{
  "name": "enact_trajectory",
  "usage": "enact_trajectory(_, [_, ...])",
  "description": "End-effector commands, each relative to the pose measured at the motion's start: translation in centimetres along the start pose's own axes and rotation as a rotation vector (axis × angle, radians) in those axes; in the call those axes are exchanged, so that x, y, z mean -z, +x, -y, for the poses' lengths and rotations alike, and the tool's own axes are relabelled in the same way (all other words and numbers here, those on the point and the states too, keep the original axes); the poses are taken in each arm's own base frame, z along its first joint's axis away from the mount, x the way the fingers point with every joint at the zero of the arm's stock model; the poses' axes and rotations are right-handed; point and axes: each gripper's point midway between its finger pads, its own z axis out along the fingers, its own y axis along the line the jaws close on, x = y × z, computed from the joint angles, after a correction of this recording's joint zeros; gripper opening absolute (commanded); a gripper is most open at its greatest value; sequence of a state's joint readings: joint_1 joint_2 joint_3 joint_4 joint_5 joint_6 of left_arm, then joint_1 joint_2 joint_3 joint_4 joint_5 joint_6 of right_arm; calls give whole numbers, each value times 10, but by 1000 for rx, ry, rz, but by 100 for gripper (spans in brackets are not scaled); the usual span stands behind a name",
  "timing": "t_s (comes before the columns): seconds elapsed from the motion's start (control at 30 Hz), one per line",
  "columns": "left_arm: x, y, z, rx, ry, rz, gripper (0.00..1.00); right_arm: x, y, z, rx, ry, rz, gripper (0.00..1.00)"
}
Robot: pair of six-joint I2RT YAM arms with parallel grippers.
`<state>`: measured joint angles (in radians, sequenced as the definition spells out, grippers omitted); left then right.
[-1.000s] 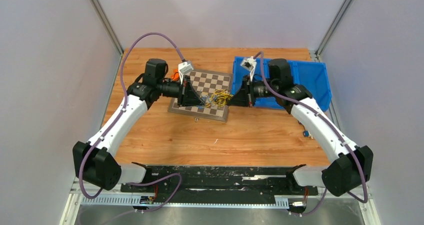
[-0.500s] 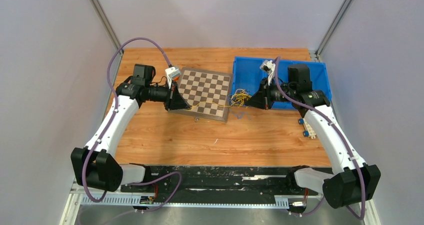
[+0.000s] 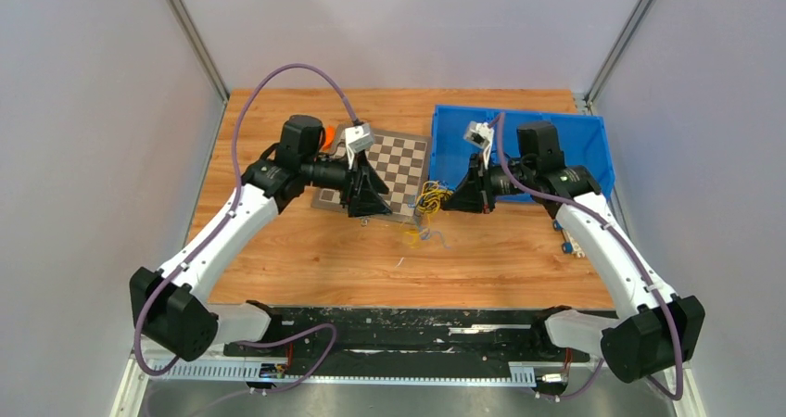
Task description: Untangle the cables
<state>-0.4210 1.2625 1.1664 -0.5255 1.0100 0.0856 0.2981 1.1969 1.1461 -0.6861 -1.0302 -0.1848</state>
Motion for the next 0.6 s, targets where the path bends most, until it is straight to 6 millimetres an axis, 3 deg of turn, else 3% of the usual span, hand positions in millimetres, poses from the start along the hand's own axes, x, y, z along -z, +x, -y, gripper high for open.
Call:
enact_trajectory(0.0, [-28, -42, 10, -46, 58, 85, 79, -6, -20, -22, 133, -98, 23, 0])
enact_trajectory(0.13, [-47, -43, 21, -18, 126, 74, 77, -10, -22, -24, 147, -100, 19, 0])
enact_trajectory(0.27, [-55, -39, 25, 21, 159, 52, 64, -9, -20, -24, 153, -94, 18, 0])
enact_trajectory(0.33, [-55, -37, 25, 13, 163, 41, 36, -8, -16, -22, 158, -76, 14, 0])
enact_trajectory(0.37, [-54, -39, 25, 0, 157, 41, 10, -7, -15, -20, 158, -58, 11, 0])
enact_trajectory(0.43, [-46, -35, 21, 12, 135, 30, 0, -2, -11, -14, 161, -9, 2, 0])
enact_trajectory(0.47, [-40, -35, 22, 21, 133, 35, 0, 2, -7, -8, 162, 25, -6, 0])
enact_trajectory(0.57, [-10, -27, -1, 54, 44, 56, 0, 17, 7, 15, 164, 124, -47, 0])
